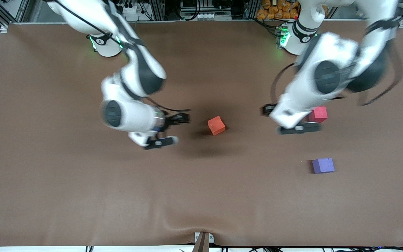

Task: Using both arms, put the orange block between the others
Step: 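Grasp the orange block with the left gripper while the right gripper releases, then carry the orange block with the left gripper toward the pink block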

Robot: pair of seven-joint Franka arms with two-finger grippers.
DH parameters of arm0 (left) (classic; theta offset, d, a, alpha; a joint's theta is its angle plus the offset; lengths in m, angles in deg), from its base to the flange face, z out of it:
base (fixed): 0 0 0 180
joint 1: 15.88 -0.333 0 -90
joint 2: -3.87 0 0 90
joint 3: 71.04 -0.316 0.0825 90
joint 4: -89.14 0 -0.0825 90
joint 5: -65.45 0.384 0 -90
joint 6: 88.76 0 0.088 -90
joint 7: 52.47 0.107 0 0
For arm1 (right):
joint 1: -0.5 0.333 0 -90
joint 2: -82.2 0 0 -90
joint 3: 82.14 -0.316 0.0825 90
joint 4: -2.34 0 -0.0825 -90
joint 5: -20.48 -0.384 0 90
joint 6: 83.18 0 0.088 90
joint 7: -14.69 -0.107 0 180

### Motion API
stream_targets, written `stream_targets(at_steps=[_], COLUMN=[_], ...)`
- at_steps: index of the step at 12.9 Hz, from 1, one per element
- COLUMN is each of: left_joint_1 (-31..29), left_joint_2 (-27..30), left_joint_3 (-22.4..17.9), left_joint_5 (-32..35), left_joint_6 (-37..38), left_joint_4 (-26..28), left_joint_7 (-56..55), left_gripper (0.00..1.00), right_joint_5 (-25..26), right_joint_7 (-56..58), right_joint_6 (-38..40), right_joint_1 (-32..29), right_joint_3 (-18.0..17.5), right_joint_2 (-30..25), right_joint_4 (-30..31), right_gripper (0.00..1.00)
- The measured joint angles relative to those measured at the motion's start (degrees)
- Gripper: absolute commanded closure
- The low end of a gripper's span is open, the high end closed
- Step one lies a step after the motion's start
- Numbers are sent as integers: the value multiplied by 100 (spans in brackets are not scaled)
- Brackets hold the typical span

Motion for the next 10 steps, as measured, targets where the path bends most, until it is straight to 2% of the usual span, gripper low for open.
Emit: stream_targets(at_steps=[3, 4, 7, 10], left_joint_1=[657, 841, 1329, 1541], left_joint_2=[-634, -831, -1484, -2036], left_joint_3=[-2, -1, -25, -66], left_joint_5=[72, 138, 368, 598], left_joint_6=[-756, -994, -1527, -1801], left_joint_4=[-6, -12, -281, -651], left_joint_7=[-1704, -2193, -3289, -3664], left_gripper=[0, 0, 0, 0], right_joint_5=[1088, 1297, 1549, 1977], right_joint_7=[17, 18, 344, 1180], right_joint_6=[1097, 1396, 1987, 2389], right_joint_1=[-705, -926, -1724, -2290], right_joint_3=[7, 1, -12, -18], right_joint_2=[-922, -1159, -1642, -1896], right_joint_4=[1, 4, -26, -64], right_gripper=[0, 0, 0, 0])
